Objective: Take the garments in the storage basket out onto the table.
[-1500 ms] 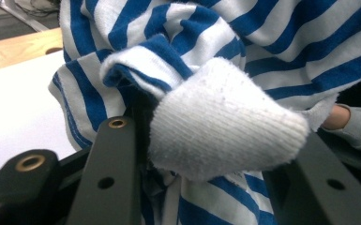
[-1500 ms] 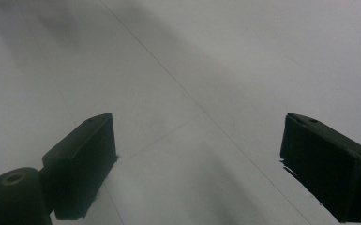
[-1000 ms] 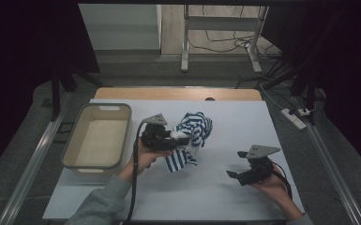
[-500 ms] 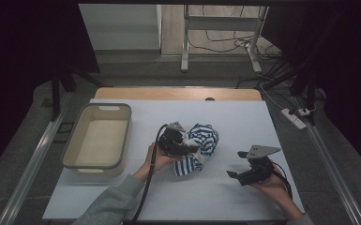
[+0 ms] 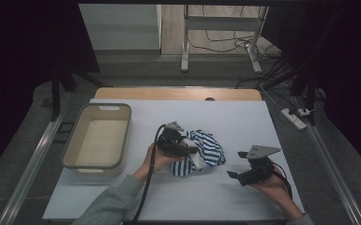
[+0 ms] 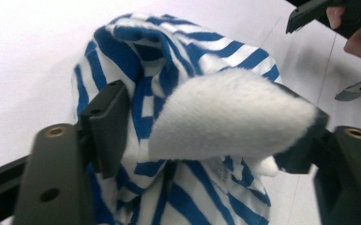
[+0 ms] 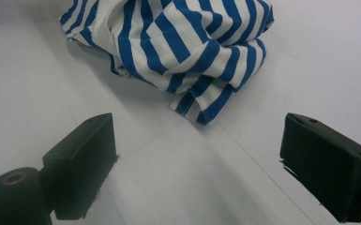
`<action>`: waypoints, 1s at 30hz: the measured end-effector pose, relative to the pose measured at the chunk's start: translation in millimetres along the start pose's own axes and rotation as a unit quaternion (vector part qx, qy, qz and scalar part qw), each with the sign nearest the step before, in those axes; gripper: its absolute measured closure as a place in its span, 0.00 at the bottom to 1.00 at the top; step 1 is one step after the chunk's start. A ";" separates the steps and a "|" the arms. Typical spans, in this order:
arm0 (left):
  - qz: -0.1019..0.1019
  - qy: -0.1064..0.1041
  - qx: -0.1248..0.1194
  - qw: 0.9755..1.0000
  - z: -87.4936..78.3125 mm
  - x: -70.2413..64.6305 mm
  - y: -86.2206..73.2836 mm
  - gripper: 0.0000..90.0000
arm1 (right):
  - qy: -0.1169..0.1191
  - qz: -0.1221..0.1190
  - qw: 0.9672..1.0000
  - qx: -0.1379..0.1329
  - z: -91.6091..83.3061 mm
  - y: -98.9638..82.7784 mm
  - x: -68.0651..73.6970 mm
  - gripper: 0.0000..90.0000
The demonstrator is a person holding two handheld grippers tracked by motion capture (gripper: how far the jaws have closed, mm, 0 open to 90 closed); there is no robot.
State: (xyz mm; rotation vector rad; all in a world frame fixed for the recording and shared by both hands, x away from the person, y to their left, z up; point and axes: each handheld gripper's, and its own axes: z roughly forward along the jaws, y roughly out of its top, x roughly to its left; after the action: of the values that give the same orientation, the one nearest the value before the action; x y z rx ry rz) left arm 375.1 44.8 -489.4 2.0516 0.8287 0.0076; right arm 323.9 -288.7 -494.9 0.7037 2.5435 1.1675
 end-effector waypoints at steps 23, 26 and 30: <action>0.057 0.076 -0.028 0.995 -59.8 -22.5 -25.4 0.22 | 0.003 0.006 1.000 -0.013 -3.3 -0.1 -2.7 0.12; 0.059 0.083 -0.025 0.995 -69.4 -26.7 -35.3 0.22 | 0.003 0.009 1.000 -0.017 -3.8 -0.7 -4.4 0.12; 0.046 0.096 -0.022 0.994 -85.5 -27.1 -50.8 0.22 | 0.002 0.013 1.000 -0.019 -4.0 -1.4 -6.0 0.12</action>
State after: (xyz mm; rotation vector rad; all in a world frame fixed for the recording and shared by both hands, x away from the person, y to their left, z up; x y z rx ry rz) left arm 299.9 112.0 -468.1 2.0675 0.8411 0.2751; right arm 326.9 -295.2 -493.2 0.7277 2.5157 1.2238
